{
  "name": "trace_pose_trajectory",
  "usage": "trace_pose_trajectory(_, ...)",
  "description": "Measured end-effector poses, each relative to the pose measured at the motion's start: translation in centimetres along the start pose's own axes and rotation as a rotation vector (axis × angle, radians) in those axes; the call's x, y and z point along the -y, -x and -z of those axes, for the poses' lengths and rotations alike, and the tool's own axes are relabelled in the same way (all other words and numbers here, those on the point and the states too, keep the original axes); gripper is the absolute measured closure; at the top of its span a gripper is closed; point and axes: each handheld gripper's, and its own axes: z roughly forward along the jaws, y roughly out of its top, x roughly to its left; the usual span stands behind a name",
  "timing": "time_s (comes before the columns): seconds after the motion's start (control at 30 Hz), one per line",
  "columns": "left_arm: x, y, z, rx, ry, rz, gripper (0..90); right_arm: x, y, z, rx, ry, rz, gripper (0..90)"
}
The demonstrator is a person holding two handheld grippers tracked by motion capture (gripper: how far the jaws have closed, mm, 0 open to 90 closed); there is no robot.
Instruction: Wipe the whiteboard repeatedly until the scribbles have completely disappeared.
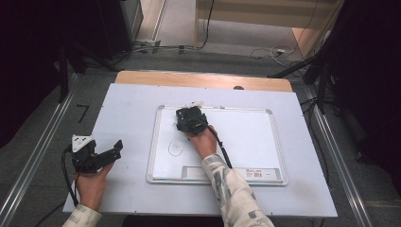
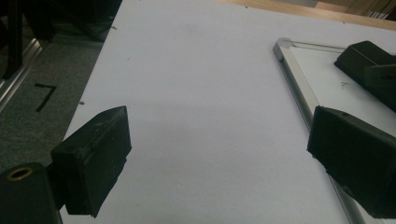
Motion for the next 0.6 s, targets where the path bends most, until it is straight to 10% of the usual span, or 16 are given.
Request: trace_pose_trajectory(0.6,0.0,0.0,-0.2,0.003,-0.002,-0.002,6.5,-2.1,-4.4,-2.0,-0.053,0.012,0.063,37.6)
